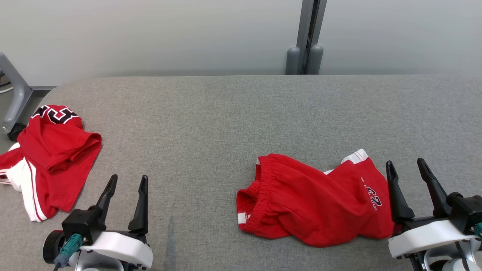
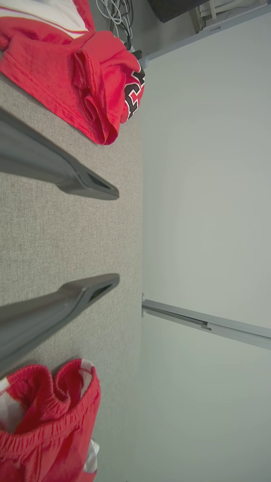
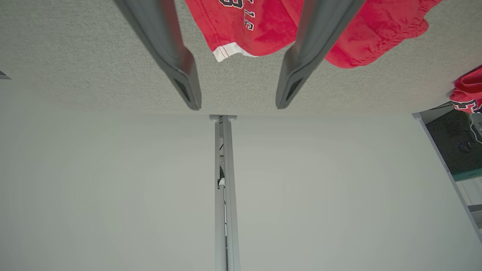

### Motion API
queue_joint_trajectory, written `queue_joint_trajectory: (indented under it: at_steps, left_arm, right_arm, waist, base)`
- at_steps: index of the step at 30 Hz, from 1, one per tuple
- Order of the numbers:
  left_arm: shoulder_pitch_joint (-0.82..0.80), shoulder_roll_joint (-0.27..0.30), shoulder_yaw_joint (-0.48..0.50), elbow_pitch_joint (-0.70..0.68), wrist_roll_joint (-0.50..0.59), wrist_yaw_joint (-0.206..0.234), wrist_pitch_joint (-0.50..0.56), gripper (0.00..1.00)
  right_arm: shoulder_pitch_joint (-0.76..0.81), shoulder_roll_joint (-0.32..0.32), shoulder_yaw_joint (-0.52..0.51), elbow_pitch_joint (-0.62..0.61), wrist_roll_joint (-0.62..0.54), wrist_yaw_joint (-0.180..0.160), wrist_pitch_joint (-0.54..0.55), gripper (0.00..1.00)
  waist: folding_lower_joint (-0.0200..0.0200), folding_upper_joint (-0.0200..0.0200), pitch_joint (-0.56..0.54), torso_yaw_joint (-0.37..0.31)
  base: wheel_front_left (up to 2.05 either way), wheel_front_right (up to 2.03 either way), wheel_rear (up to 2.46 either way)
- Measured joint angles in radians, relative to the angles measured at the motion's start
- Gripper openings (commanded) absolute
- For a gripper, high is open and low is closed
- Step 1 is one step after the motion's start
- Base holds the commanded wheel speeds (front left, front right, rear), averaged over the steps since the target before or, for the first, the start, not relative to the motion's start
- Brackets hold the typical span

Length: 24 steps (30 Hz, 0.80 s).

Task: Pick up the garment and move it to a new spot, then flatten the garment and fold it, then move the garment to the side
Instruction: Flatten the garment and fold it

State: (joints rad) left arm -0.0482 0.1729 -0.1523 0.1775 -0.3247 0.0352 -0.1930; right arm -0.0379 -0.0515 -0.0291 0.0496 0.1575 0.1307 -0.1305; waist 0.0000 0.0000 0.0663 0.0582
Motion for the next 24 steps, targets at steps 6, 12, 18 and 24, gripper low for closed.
queue_joint_trajectory:
  at_steps: [6, 12, 18, 24]
  left_arm:
    - [0.000, 0.002, -0.009, -0.010, 0.000, 0.001, 0.008, 1.00]
    - [-0.031, 0.000, -0.030, -0.024, 0.002, 0.007, 0.027, 1.00]
    - [-0.158, -0.030, -0.103, -0.027, 0.014, -0.038, 0.081, 1.00]
    - [-0.317, -0.086, -0.233, 0.051, 0.008, -0.102, 0.237, 1.00]
  right_arm:
    - [0.003, 0.001, 0.000, -0.003, 0.005, 0.000, 0.003, 1.00]
    - [0.002, 0.002, 0.000, -0.003, 0.010, 0.000, 0.003, 1.00]
    - [-0.016, 0.002, 0.007, -0.005, 0.010, 0.000, 0.004, 1.00]
    - [-0.042, 0.002, 0.025, 0.002, 0.013, 0.000, -0.001, 1.00]
  waist:
    - [0.0000, 0.0000, 0.007, 0.003]
    - [0.0000, 0.0000, 0.023, 0.005]
    - [0.0000, 0.0000, 0.050, 0.001]
    - [0.0000, 0.0000, 0.083, -0.036]
  base:
    - [0.00, 0.00, 0.00]
    - [0.00, 0.00, 0.00]
    - [0.00, 0.00, 0.00]
    - [0.00, 0.00, 0.00]
